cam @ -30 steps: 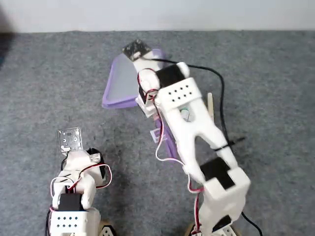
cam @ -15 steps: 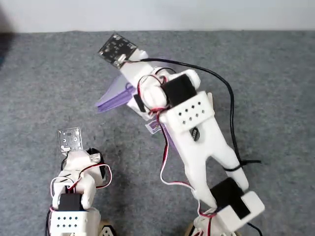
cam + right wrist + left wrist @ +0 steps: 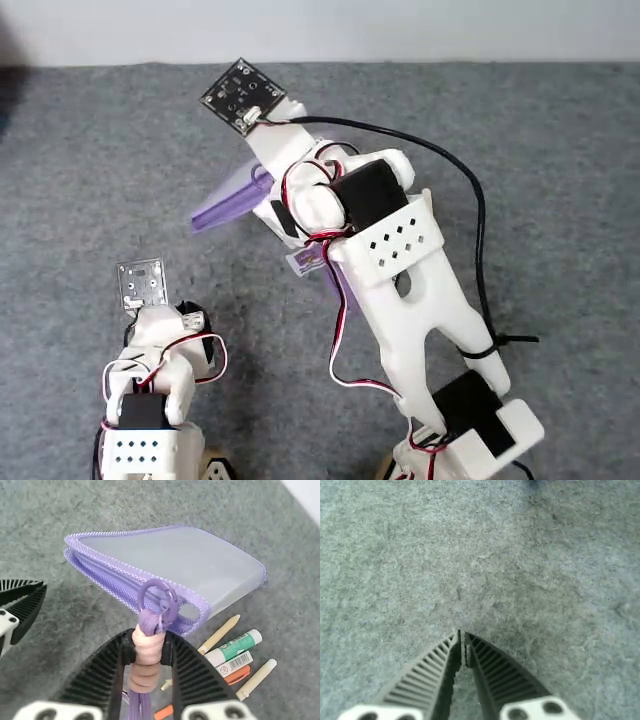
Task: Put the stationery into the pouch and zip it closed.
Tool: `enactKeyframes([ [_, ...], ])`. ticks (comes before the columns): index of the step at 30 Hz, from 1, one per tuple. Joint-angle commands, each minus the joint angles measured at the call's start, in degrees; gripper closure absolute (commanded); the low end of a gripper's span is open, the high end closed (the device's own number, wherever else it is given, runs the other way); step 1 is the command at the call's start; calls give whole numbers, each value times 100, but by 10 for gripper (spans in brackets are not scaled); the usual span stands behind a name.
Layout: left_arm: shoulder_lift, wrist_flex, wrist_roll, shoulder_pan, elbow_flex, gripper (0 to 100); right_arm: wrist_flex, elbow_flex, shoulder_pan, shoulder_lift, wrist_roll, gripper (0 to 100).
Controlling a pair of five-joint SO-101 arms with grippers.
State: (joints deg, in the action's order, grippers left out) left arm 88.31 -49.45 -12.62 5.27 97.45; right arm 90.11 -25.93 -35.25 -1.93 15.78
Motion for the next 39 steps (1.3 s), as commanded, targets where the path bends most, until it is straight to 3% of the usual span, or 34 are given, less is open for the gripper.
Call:
enactKeyframes([
  [1, 53, 26, 53, -18, -66, 986, 198, -264, -31, -453, -105, 991],
  [13, 53, 26, 35, -9, -66, 986, 356, -264, -13, -532, 246, 991],
  [21, 53, 18, 70, 44, -145, 985, 409, -273, 409, -831, 255, 991],
  [28, 53, -18, 712, 53, -1666, 985, 365, -273, 453, -1341, 703, 991],
  [33, 53, -9, 457, 149, -2774, 985, -497, -273, 778, -1552, 853, 991],
  [39, 53, 176, 299, 703, -3512, 985, -1147, -273, 927, -1578, 2040, 991],
])
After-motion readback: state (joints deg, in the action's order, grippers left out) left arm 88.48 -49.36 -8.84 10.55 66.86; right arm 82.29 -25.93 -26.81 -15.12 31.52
